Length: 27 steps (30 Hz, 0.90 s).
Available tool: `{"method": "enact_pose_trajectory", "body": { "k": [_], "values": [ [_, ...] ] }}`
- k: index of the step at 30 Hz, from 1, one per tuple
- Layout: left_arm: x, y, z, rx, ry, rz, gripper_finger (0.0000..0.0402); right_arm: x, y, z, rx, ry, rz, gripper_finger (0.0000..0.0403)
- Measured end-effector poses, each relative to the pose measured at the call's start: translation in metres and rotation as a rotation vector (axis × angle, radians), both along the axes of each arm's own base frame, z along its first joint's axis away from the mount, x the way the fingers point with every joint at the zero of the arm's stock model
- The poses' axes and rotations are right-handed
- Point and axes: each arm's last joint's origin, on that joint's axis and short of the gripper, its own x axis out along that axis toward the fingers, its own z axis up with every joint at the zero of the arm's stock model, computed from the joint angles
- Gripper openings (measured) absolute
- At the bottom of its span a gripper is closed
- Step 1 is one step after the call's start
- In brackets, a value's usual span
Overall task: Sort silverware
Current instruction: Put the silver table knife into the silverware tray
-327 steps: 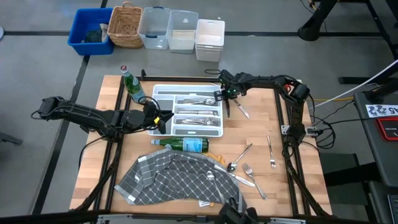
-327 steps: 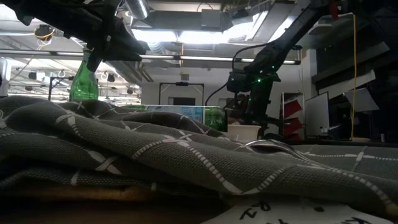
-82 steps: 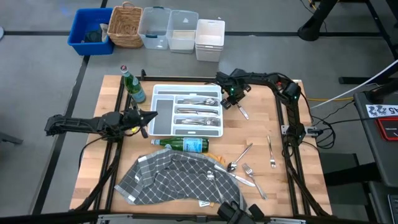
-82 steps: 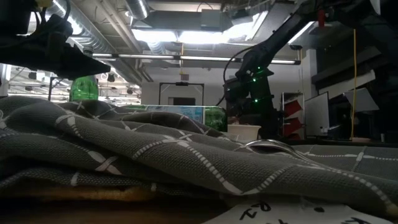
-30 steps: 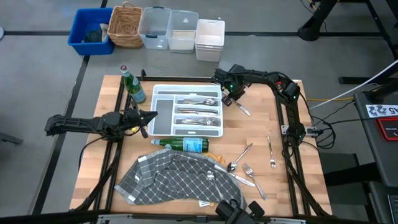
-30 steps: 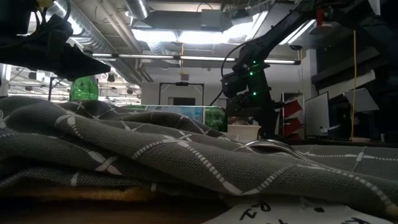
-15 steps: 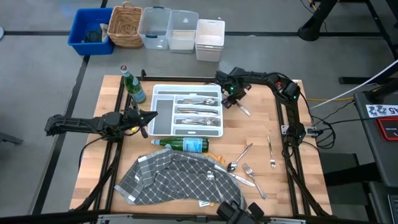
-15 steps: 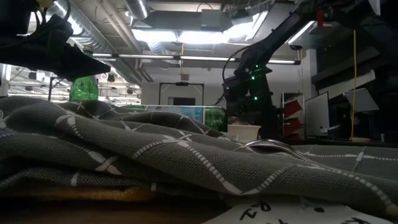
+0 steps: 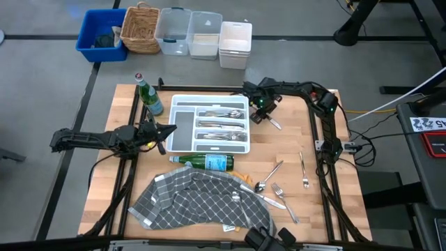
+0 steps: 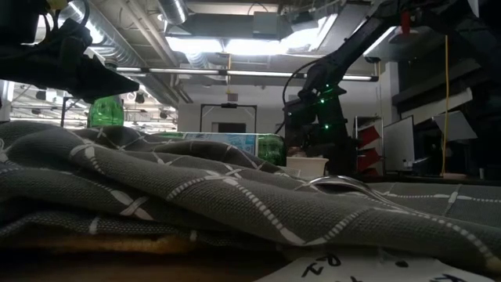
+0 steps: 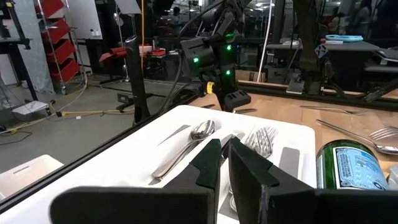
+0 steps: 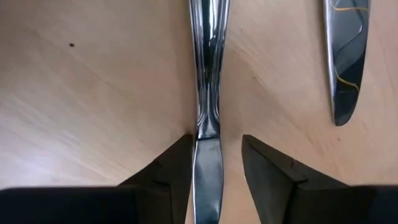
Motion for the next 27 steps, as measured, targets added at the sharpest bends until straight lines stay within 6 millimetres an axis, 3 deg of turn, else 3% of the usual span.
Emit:
{"method": "enact_pose_trajectory", "body": {
  "k": [9,18,23,27],
  "values": [
    [0.000,0.000,0.000,0.000,0.000,0.000,0.0021,0.000,0.001,0.010,0.001,-0.037,0.040,0.0143],
    [0.000,0.000,0.000,-0.001,0.000,0.000,0.0021,-0.002,0.006,0.014,0.124,-0.096,0.072,0.0143],
    [0.000,0.000,0.000,-0.001,0.000,0.000,0.0021,-0.009,0.012,0.033,0.136,-0.099,0.080,0.0143],
    [0.000,0.000,0.000,-0.003,-0.001,0.000,0.0021,-0.014,0.016,0.059,0.088,-0.153,0.086,0.0143]
  ]
}}
